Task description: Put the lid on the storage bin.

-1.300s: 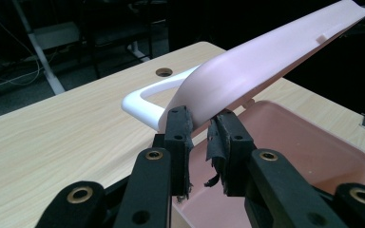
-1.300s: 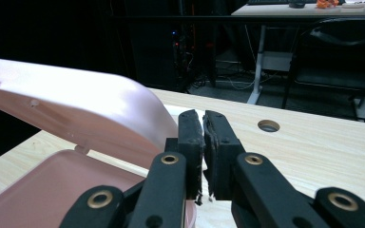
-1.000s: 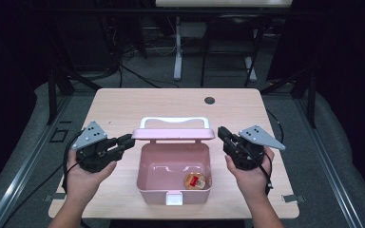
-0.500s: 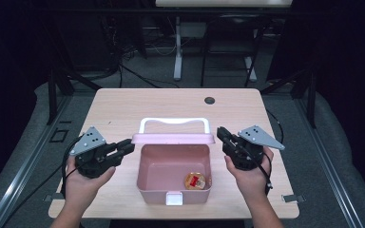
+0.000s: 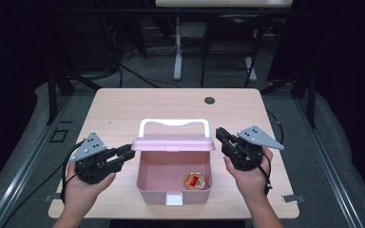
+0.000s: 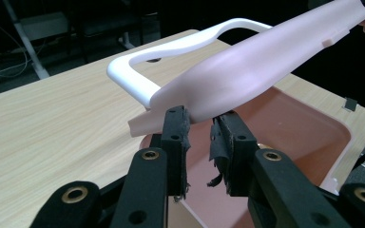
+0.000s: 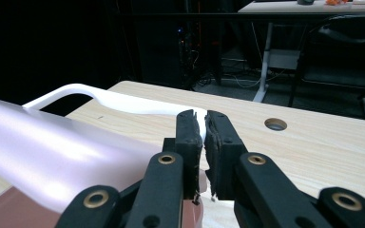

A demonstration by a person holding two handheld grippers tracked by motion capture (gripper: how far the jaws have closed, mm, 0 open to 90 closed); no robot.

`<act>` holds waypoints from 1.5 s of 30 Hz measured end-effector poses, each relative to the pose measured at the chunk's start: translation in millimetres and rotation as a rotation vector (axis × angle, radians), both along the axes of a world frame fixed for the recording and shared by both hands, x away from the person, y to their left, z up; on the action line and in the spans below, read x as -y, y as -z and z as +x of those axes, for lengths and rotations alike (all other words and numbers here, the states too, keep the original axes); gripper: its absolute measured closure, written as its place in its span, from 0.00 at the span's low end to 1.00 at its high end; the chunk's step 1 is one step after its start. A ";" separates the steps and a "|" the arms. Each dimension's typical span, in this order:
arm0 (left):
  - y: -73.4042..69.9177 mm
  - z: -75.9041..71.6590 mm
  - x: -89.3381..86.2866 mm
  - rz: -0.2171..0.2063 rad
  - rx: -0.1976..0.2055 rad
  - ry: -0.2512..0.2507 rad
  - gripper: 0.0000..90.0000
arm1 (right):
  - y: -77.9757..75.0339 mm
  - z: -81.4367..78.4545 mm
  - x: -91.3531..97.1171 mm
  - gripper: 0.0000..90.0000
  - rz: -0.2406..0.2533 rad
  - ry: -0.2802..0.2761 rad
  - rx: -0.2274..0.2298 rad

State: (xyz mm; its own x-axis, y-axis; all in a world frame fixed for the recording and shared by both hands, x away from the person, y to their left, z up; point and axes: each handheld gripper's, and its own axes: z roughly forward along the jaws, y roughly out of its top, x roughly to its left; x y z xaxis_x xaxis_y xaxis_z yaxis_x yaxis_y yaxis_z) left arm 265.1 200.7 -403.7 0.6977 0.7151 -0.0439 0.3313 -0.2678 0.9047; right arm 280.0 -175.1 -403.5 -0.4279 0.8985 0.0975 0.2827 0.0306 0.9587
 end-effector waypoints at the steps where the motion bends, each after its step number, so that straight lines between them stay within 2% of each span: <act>1: 0.7 -0.7 0.0 -0.004 -0.003 -0.001 0.83 | 0.4 0.1 -0.3 0.93 -0.002 -0.001 0.001; 15: 10.8 -7.3 -1.1 0.020 -0.022 0.017 0.83 | 1.4 0.4 -1.6 0.93 -0.004 -0.003 0.001; 45: 37.8 -22.0 -3.0 0.014 -0.041 0.025 0.83 | 3.2 1.4 -1.6 0.92 -0.001 -0.009 0.000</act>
State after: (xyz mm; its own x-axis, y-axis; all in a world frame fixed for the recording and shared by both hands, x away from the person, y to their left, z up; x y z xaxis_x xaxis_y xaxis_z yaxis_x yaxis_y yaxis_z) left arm 243.0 203.6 -441.5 0.7134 0.6979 -0.0630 0.3609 -0.2889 0.8867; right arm 281.5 -173.5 -406.7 -0.4359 0.8949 0.0960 0.2820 0.0345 0.9588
